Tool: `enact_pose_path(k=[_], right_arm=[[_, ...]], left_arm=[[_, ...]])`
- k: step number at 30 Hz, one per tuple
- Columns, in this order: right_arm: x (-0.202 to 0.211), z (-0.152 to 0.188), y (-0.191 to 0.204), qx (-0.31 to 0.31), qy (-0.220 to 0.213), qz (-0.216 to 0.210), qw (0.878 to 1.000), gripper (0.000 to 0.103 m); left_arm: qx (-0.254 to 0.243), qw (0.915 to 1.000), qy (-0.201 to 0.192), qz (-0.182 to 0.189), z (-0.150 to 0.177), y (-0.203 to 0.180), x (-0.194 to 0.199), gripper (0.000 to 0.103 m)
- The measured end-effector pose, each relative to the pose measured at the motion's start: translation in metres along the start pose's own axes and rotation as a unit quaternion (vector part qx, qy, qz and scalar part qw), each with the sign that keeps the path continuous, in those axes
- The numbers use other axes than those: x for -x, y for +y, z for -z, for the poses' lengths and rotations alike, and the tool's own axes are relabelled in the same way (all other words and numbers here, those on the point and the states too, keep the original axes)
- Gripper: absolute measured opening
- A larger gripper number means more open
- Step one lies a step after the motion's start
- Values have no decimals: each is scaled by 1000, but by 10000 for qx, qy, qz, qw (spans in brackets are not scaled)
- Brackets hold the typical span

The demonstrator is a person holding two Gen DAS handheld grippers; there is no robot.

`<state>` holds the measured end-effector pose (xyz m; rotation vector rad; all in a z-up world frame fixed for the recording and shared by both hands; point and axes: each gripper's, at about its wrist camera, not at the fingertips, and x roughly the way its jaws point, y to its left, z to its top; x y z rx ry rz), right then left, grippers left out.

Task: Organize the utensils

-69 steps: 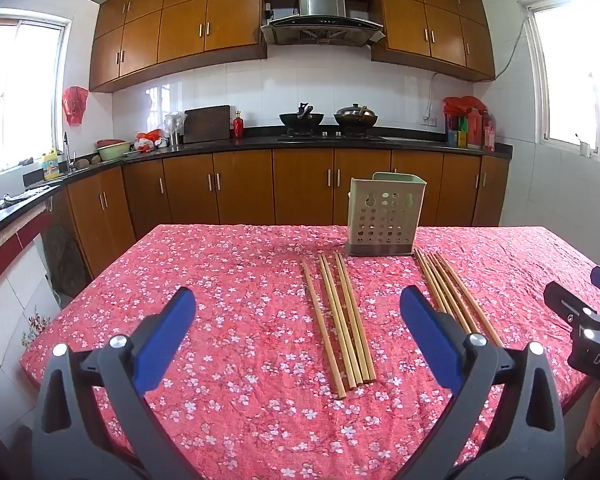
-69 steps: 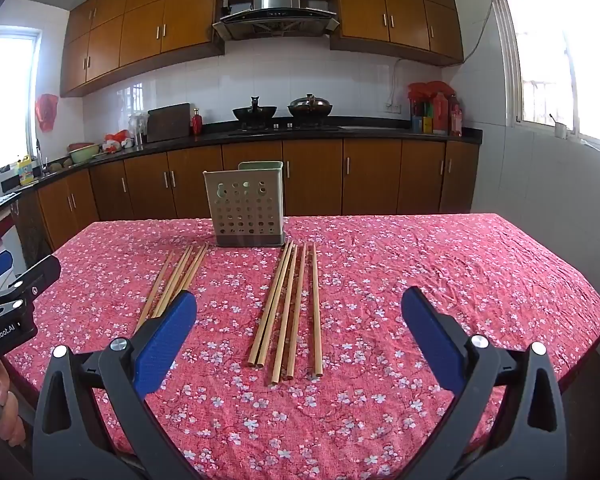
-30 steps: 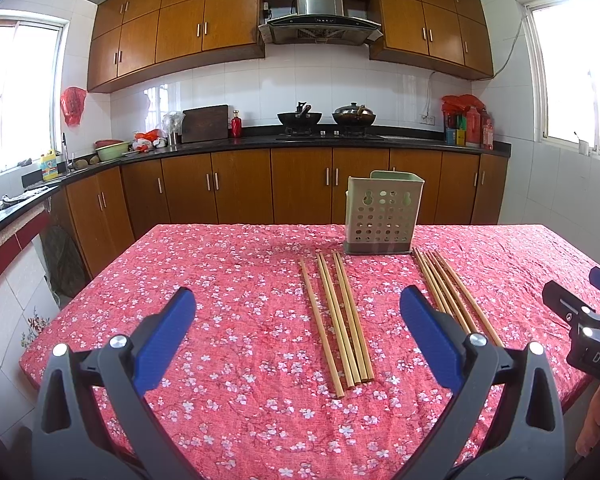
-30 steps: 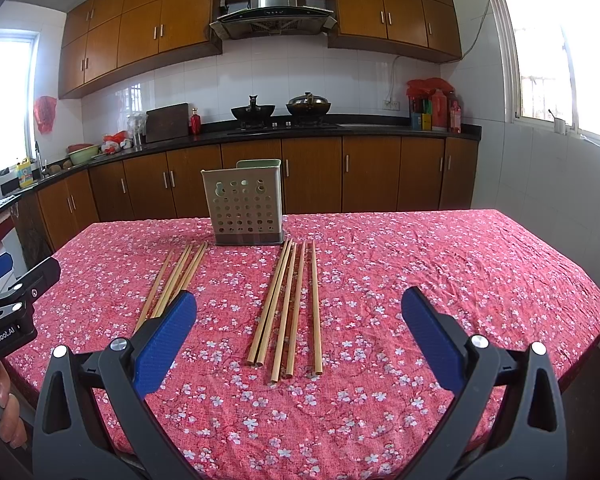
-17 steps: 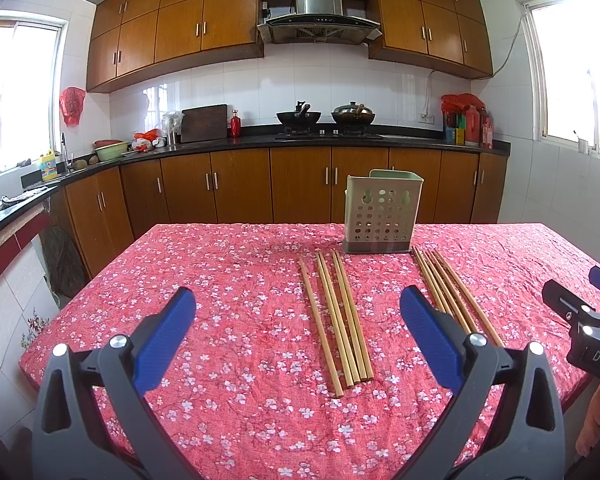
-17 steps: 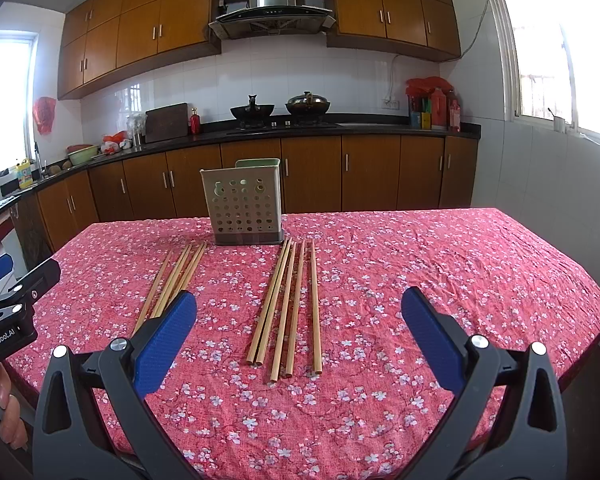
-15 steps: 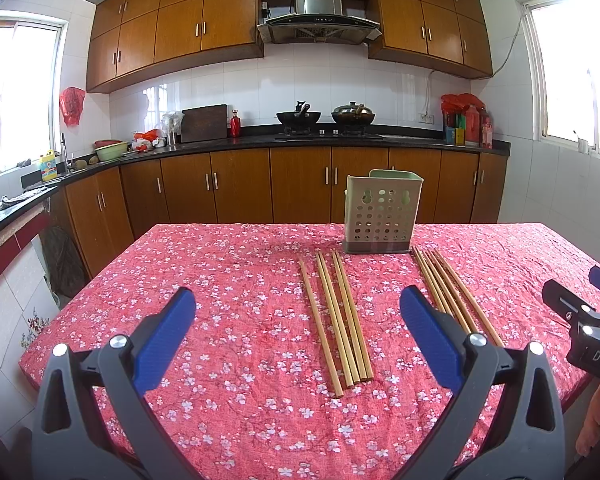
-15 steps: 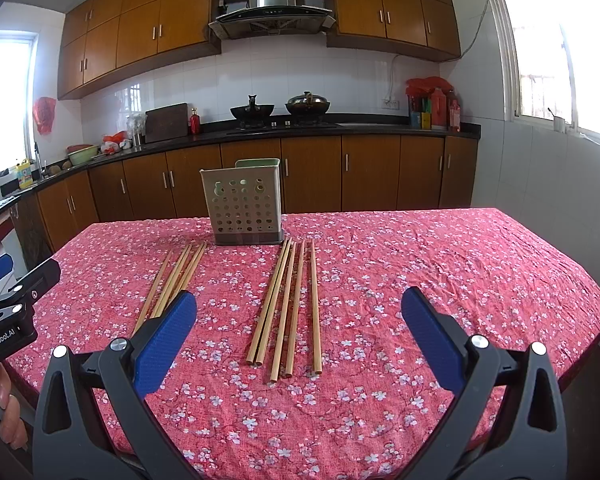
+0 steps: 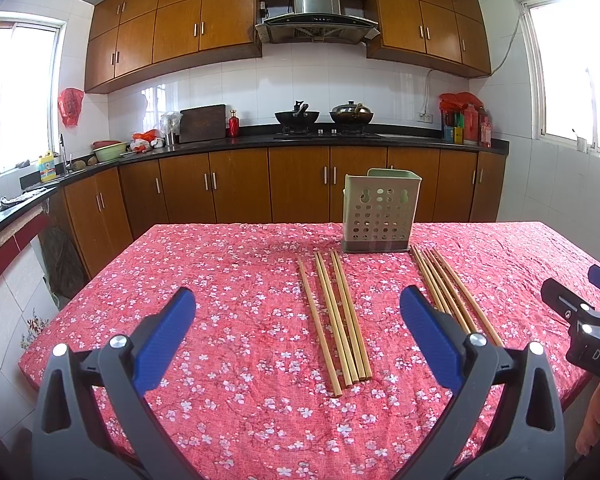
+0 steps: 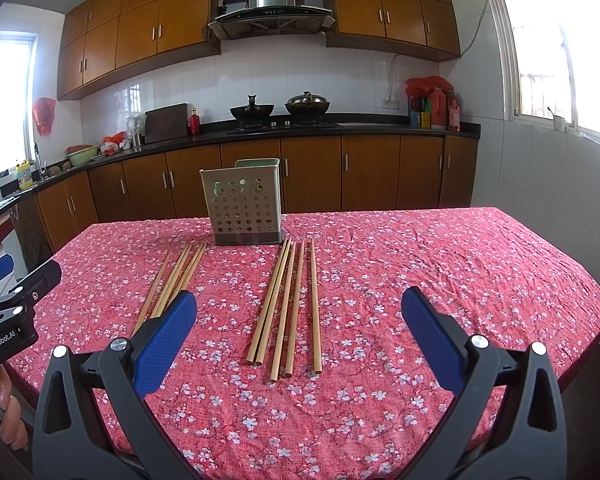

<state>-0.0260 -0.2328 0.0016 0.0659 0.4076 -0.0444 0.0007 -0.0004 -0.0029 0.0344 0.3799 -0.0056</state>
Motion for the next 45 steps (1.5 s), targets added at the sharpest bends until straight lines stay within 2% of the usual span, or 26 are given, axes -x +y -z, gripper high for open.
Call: enact_pose_path(k=[23,28,31,34,36,39,41,43,45], right_arm=[[0,1,-4,-17,20,-9,10000,101],[-13,3,-4,-83,178,-57,9998,101],[-30,3,-12,-205,459,-3,9987,101],[-56,1,-19,-339,878,82,9955,88],[-75,2,-24,-416,1192,161,9919,70],[-105,5,-31,-588,1664,121,9842,50],[-121,9,-33,-684,1918,37,9790,43],[-136,14,-30,-672,2132,-13,9747,40],[-146,17,-29,-673,2304,-54,9708,36]], left_arm=[[3,10000,25,-12,1,-3,-1,99],[73,9997,204,-109,7,-4,-17,99],[146,9983,509,-227,10,2,-35,99],[249,9964,756,-279,11,14,-51,99],[318,9937,1017,-348,13,22,-67,99],[381,9899,1318,-365,15,30,-85,97],[422,9876,1481,-311,14,32,-95,89],[474,9845,1679,-197,15,34,-107,79],[493,9820,1821,-85,15,33,-115,75]])
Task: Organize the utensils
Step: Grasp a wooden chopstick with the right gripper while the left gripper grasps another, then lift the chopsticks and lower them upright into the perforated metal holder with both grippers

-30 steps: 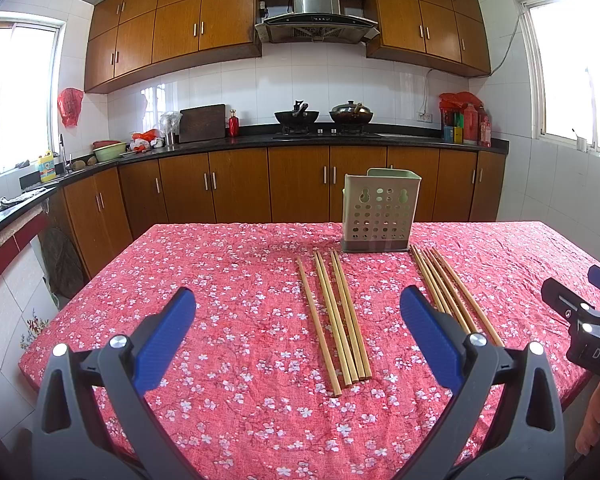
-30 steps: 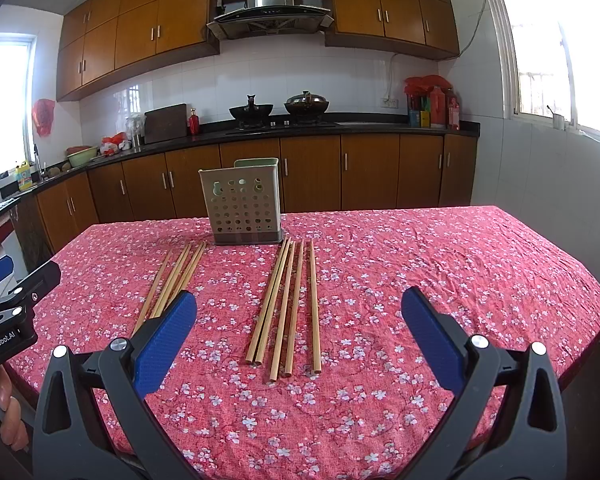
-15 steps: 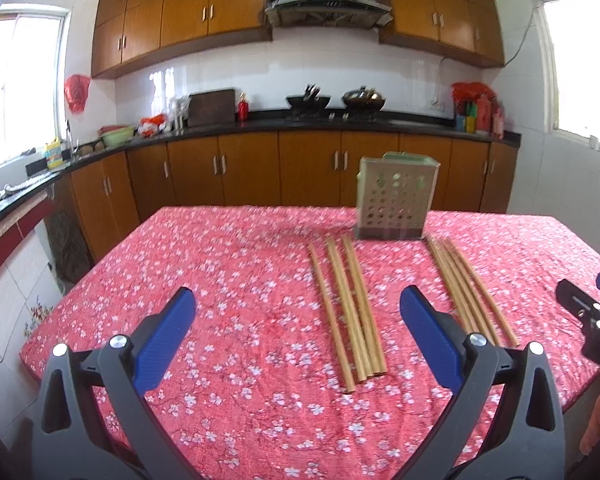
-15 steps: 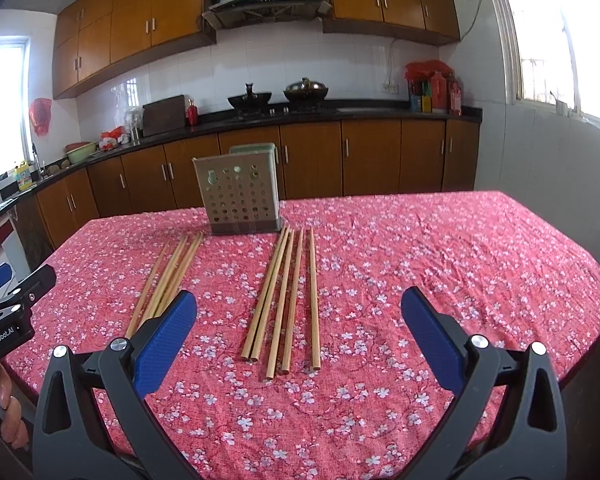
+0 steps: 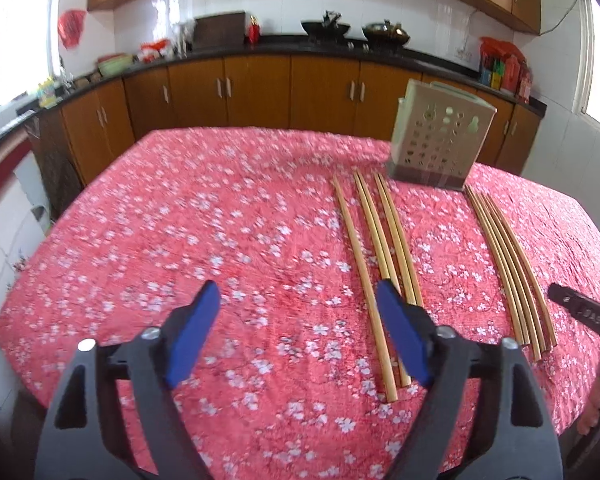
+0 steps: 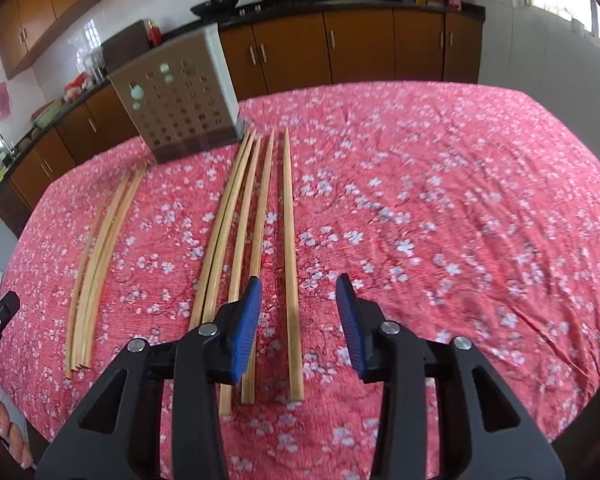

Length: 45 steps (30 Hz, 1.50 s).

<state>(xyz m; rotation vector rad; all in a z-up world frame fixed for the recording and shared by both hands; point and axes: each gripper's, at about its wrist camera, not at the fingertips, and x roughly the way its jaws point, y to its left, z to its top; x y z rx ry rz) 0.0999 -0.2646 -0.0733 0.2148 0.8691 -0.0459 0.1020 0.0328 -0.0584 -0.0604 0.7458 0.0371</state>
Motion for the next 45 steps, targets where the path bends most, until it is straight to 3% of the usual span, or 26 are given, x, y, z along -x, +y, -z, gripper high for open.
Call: enact_pose_path(k=[2,5,14,19,28,36,45], right_arm=[[-12,2,2,17,194,-16,9998,23],[-16,1,-1,-28,132,73,9999,9],[-23,-8,-3,-29,104,75,9999,9],[-29,-18,-2,-4,136,79,9999,8],[-54,-47,-20,-94,3,282,9996,8],[-56,-47,-28,-114,-69,297,9995,8],[-43,-33,-25,-107,-72,272,9995,9]], left_arm=[[-40,9998,140,133,-2,-2,-8,67],[-155,9987,320,370,-6,-10,-20,59],[-419,9921,974,668,-5,-30,-55,26],[-523,9907,1063,672,-6,-33,-63,10],[-463,9948,900,142,-39,-2,-105,8],[-289,9949,825,511,-40,22,-105,10],[-305,9951,800,499,-26,15,-89,10]])
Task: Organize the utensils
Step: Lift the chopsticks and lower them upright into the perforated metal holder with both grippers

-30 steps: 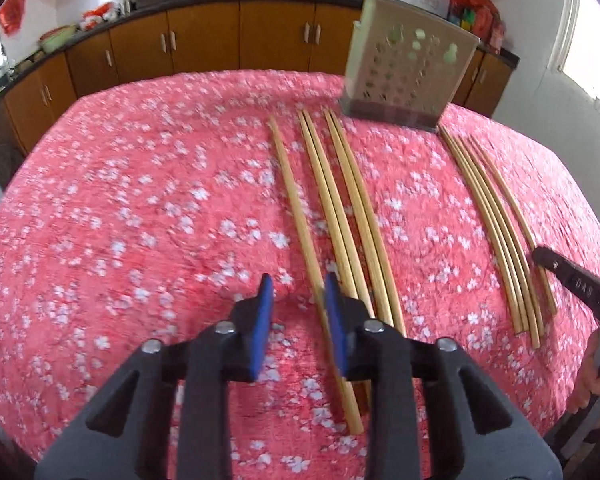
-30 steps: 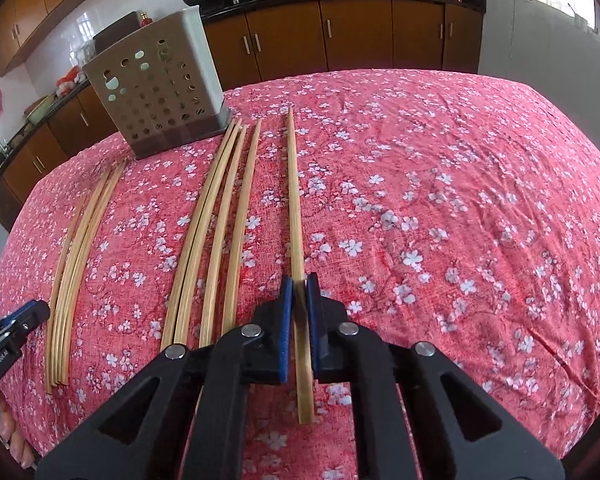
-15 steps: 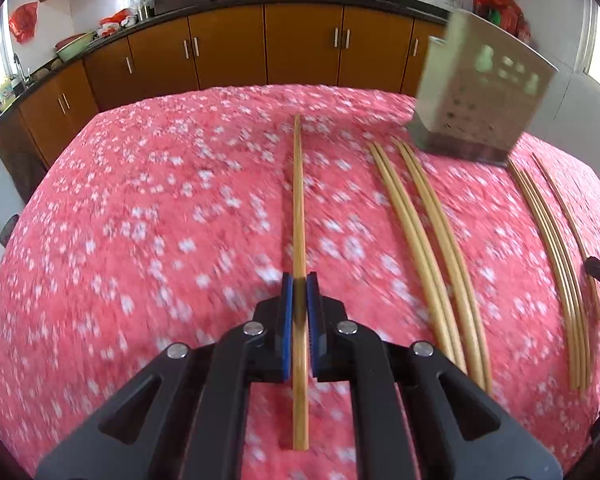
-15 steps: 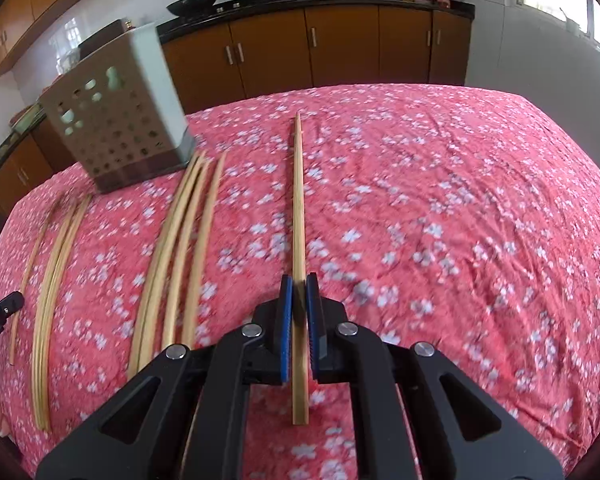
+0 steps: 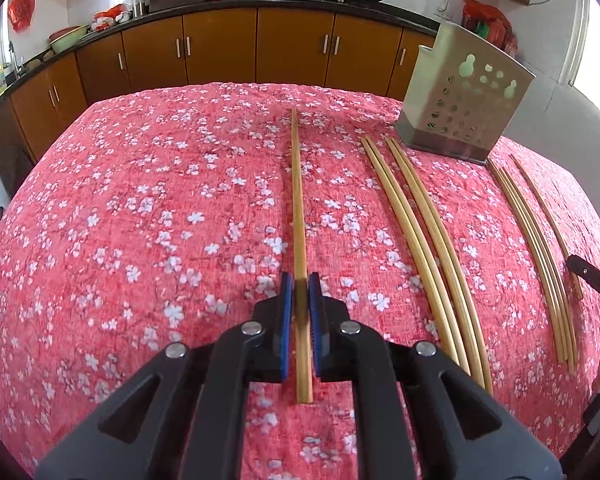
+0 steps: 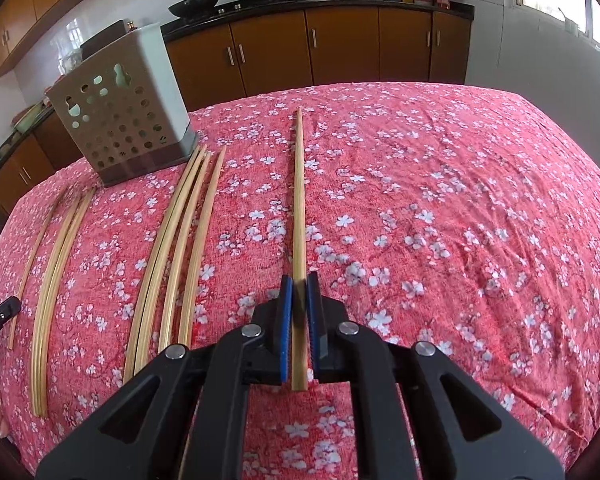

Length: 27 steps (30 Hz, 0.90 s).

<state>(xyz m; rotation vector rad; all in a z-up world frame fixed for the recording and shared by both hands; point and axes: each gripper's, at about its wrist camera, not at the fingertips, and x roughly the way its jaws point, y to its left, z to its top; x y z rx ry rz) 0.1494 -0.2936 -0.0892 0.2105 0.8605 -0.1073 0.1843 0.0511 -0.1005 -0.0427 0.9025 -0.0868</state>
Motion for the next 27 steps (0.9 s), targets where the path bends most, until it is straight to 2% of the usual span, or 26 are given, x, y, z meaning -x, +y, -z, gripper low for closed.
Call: enact_pose_path(k=[5,7,12,16,20,27], right_arm=[[0,-1,-4,-138,0,-180,9997,8],[12,-1,-8,-207,-135,-220,9995,8],[62,-19,-13,-177,-960,-343,9946,8],[95,-36,-15,-178,-1487,-418,9878,8],[115,-51,-16,-195,-1816,-489,9820,8],[126,-72,-12,-156,-2066,-506,9770,8]], left_arm=[[-13,10000,3,-13,-3,0,1,8],[4,10000,22,-49,-4,1,4,8],[84,9985,-547,32,-20,7,43,8],[201,9918,-1261,83,-44,12,84,8],[332,9836,-1773,95,-64,16,115,8],[462,9764,-2111,-60,-93,21,133,8]])
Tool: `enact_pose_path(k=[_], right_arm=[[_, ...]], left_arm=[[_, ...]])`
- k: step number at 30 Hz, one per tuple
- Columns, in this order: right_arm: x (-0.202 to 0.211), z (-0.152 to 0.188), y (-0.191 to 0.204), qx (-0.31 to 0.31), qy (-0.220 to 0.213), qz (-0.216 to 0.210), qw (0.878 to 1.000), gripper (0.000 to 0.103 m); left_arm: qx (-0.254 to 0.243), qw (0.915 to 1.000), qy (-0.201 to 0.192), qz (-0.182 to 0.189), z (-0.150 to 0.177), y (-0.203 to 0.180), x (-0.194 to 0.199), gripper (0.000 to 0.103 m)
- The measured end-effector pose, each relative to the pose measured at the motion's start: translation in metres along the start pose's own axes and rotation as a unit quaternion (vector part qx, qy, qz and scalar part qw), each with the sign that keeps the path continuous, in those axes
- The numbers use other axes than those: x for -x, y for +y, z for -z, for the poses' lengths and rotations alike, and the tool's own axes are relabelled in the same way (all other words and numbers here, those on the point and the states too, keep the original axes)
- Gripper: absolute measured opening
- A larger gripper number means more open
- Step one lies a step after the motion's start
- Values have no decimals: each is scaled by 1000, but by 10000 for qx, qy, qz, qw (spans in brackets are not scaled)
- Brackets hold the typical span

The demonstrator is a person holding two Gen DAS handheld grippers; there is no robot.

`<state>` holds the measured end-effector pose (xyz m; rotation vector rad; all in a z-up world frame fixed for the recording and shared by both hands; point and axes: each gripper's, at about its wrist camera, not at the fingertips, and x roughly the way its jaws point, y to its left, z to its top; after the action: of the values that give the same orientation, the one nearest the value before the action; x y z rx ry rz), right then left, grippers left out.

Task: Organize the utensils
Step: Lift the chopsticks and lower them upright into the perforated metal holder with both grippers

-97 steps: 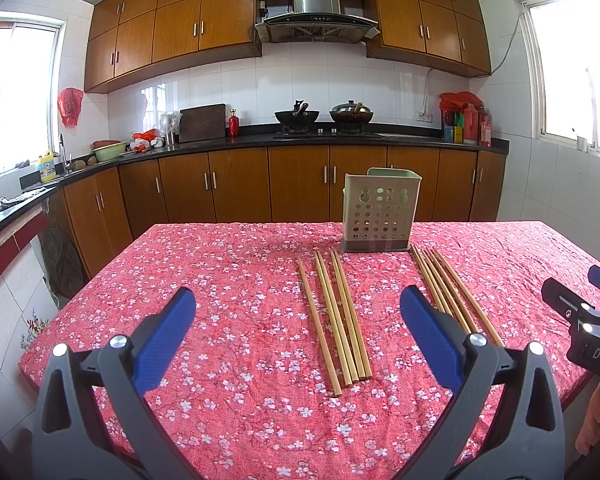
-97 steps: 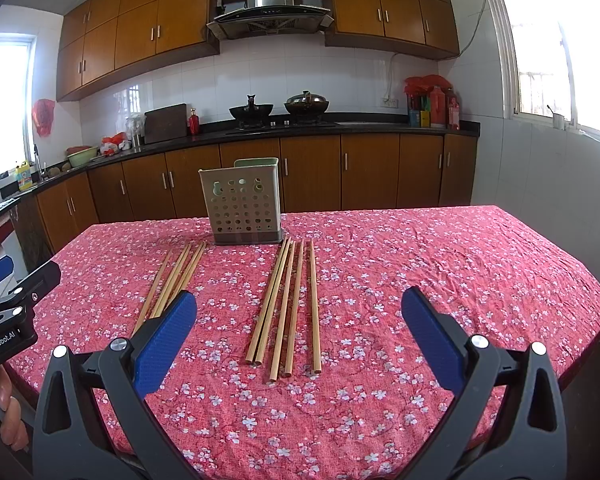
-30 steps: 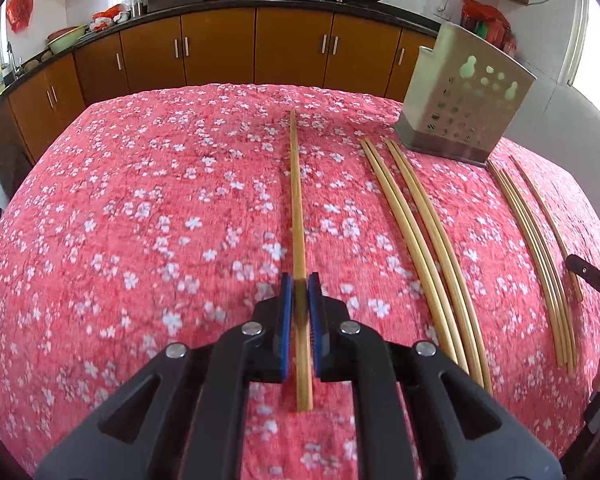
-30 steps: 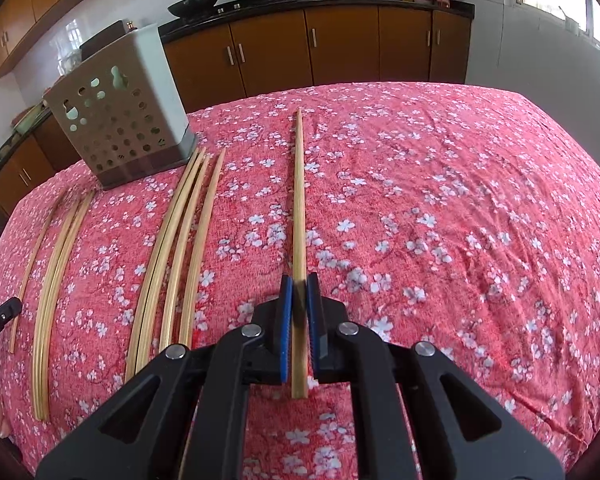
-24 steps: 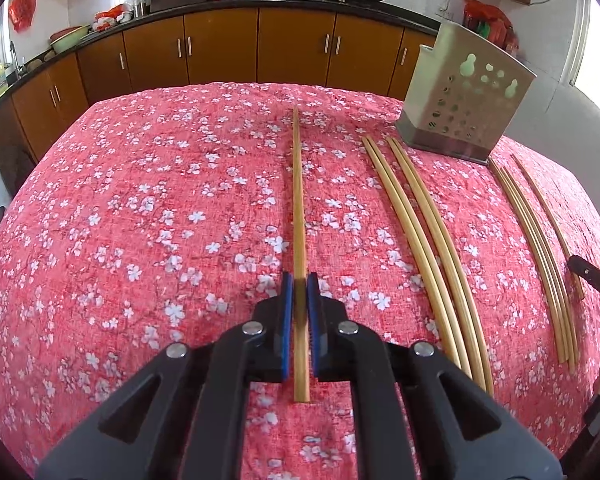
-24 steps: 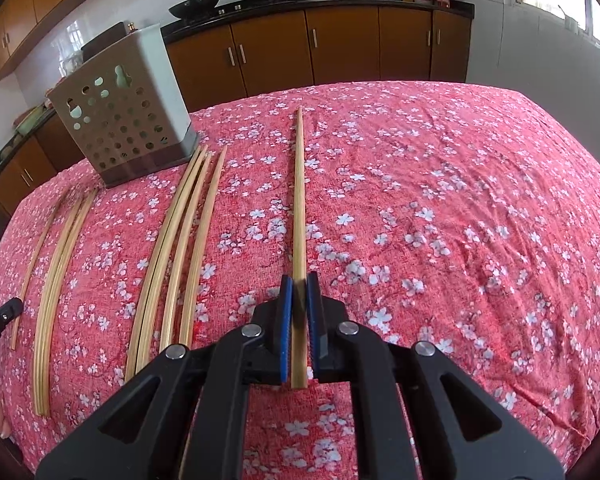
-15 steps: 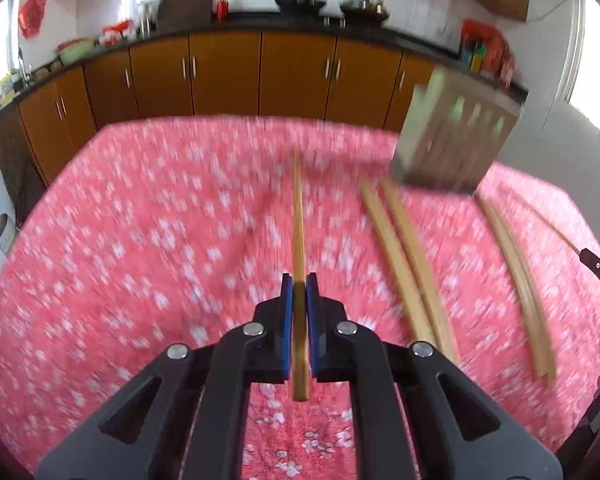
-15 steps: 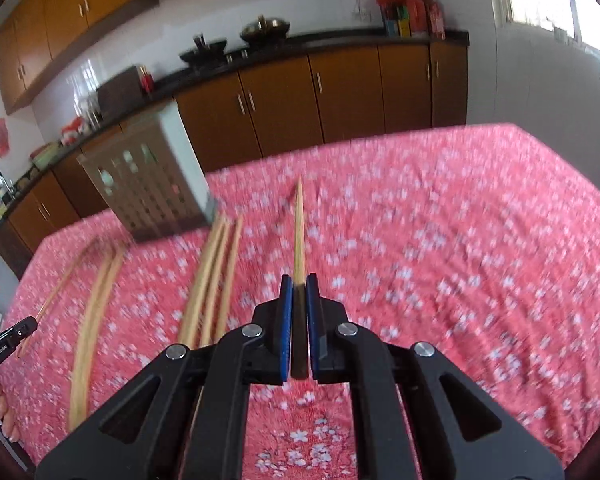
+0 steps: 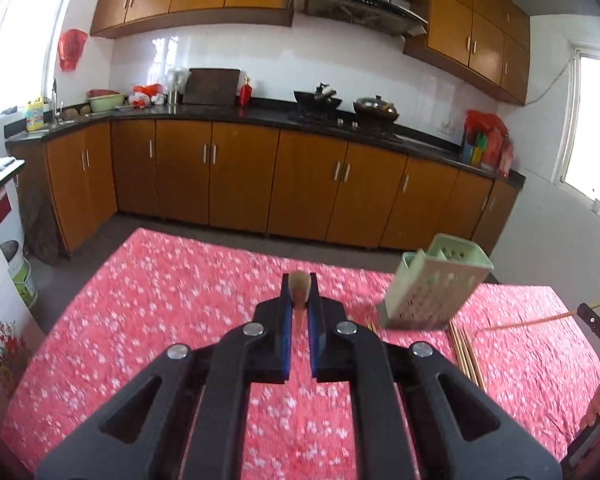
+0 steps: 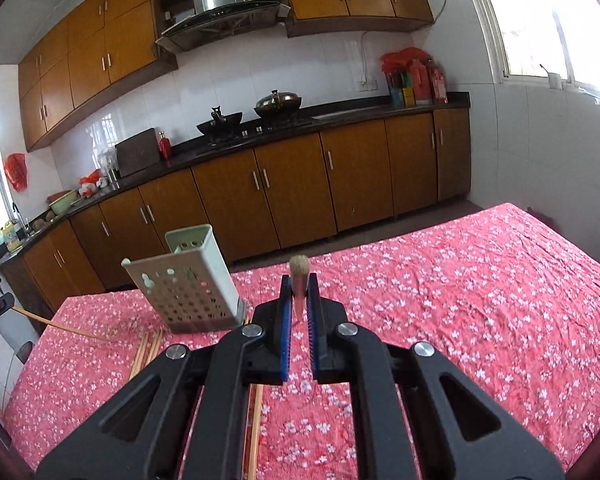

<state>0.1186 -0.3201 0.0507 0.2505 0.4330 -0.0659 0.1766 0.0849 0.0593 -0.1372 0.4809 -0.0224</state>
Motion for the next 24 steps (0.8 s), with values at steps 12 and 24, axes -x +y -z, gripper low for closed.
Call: enact_pose_path(k=[12,24], right_arm=[[20,-97,43,72,-1249,-450,9911,8],[-7,-113,89,210,-1719,-1026,9795,8]], left_arm=[[60,9962,-825,277,-93,-31,22,8],[369,9813,-1632,953,-133,-101,14,8]])
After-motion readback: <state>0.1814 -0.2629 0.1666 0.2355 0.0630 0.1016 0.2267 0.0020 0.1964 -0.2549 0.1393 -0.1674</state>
